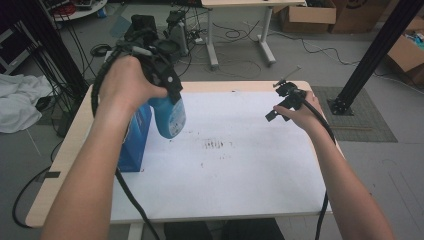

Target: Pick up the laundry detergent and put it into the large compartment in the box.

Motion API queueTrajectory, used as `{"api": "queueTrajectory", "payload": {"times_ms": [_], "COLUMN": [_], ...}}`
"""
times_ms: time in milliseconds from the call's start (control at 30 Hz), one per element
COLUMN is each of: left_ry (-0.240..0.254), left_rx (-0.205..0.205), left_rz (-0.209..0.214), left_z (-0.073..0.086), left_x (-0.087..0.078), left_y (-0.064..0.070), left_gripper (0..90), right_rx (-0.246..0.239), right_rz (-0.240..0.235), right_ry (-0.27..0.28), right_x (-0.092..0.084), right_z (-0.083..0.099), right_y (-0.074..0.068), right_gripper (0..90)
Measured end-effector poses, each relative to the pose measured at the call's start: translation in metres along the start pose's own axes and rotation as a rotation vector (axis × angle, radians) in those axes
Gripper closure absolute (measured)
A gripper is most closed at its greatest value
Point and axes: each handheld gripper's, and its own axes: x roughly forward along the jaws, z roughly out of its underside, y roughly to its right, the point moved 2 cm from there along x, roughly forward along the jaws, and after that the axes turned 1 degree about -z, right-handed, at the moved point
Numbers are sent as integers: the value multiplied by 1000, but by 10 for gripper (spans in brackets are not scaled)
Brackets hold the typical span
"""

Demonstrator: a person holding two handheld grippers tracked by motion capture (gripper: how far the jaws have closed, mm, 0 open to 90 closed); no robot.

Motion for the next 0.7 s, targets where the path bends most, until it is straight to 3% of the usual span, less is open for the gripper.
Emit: {"api": "queueTrajectory", "payload": {"times_ms": [167,333,600,700], "left_ry": [22,23,18,12], "left_rx": [-160,-273,-399,-409], "left_rz": [-20,-46,-86,-83], "left_z": [16,36,64,68], "left_x": [-19,-32,-39,-37], "left_y": [-34,-68,-104,-109], "left_gripper": [363,364,366,367], "right_rx": [1,4,10,9], "right_rz": [0,-1,1,1], "right_ry": [2,7,9,11], "right_x": [-1,-2,-4,-4], "right_z": [1,1,2,2], "right_y": [1,2,5,5], "right_gripper": [308,308,308,308]}}
